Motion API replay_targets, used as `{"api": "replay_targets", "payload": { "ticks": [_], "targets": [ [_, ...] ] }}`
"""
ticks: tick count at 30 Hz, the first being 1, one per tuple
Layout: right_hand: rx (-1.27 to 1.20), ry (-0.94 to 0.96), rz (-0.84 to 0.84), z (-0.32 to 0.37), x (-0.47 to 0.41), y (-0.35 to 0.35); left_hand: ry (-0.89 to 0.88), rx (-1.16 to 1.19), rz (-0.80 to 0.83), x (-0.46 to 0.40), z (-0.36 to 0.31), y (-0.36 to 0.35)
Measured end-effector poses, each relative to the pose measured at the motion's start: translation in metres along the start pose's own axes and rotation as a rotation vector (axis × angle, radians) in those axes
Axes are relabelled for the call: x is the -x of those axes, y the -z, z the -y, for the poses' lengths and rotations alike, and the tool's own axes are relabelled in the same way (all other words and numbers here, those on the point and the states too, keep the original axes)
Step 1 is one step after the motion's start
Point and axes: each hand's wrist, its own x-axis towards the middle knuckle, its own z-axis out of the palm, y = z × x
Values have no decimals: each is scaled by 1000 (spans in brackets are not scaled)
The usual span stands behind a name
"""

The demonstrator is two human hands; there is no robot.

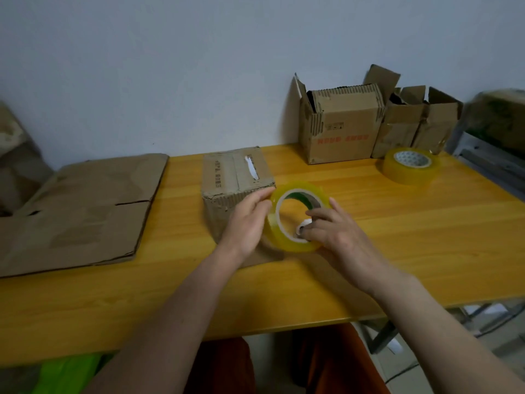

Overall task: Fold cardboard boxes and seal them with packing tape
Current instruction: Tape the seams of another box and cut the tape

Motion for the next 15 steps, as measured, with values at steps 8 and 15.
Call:
{"api": "replay_targets", "payload": {
  "ticks": [8,15],
  "targets": [
    [181,227,-16,17,-2,-4,99,218,111,1,-16,26],
    [-112,110,-30,24,-13,-8,101,-91,14,2,-10,30]
  ]
}}
